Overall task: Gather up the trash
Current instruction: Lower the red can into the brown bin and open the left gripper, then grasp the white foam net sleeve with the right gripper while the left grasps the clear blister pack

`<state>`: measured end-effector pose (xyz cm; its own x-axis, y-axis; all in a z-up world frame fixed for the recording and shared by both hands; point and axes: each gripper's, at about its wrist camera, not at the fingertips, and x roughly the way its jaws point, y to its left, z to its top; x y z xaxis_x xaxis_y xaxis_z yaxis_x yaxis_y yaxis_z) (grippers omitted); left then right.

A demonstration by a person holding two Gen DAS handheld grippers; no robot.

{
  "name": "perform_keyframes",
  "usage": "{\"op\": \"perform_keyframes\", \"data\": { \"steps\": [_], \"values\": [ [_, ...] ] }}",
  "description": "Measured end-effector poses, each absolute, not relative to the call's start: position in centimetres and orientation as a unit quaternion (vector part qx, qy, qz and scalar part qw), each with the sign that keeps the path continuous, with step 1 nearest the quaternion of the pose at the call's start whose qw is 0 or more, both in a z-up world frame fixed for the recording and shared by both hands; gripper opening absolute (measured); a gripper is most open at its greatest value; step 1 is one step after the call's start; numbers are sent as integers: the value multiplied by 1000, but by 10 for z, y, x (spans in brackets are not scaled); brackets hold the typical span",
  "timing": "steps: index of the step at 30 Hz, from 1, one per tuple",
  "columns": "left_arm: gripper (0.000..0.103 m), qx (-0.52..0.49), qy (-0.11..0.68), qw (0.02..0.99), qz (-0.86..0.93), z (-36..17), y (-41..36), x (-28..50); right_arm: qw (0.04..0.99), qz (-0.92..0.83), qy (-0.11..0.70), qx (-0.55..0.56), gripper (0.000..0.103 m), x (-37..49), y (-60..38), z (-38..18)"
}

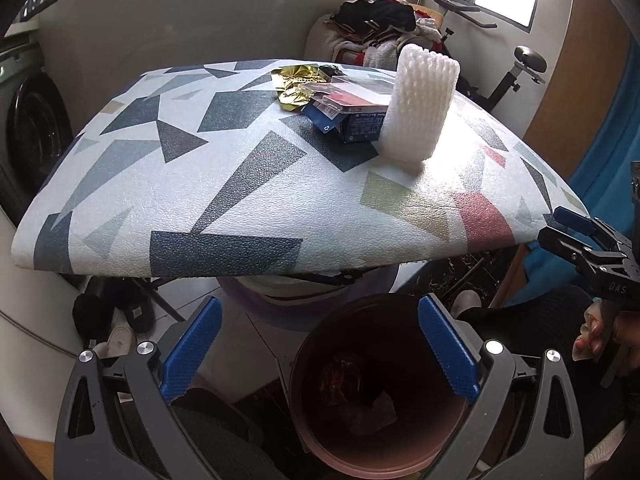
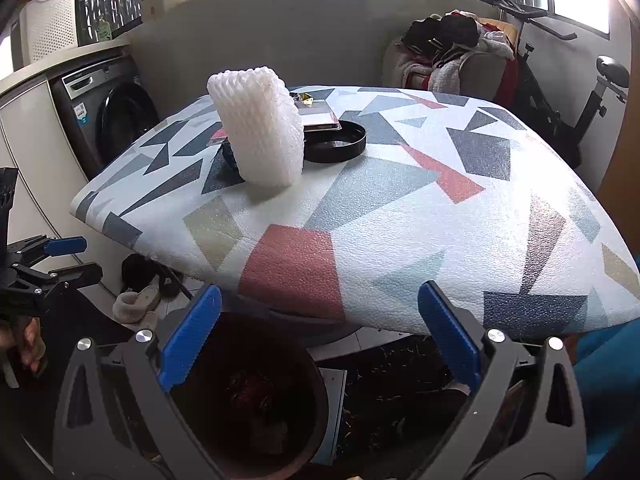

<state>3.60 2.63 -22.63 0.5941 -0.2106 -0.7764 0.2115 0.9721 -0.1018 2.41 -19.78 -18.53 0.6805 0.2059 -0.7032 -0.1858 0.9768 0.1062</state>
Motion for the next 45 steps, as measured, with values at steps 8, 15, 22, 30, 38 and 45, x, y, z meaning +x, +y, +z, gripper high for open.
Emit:
{"op": "perform_keyframes", "data": {
  "steps": [8,15,22,30,38,45],
  "values": [
    [97,-3,434,894,-114,-226,28,37,917,105,386,10,97,25,-196,-186],
    [97,-26,404,911,-78,-205,43,42,927,113,357,0,97,27,-195,-170],
    [97,-52,364,927,-69,-166,54,68,942,121,314,-12,97,68,-183,-138],
    [97,-104,367,918,-105,-144,58,100,941,161,296,-26,95,143,-139,-134],
    [95,-177,403,890,-123,-166,66,139,917,206,340,23,50,181,-128,-161],
    [76,-244,429,855,-161,-190,63,176,928,214,286,107,41,152,-169,-128]
  ]
}}
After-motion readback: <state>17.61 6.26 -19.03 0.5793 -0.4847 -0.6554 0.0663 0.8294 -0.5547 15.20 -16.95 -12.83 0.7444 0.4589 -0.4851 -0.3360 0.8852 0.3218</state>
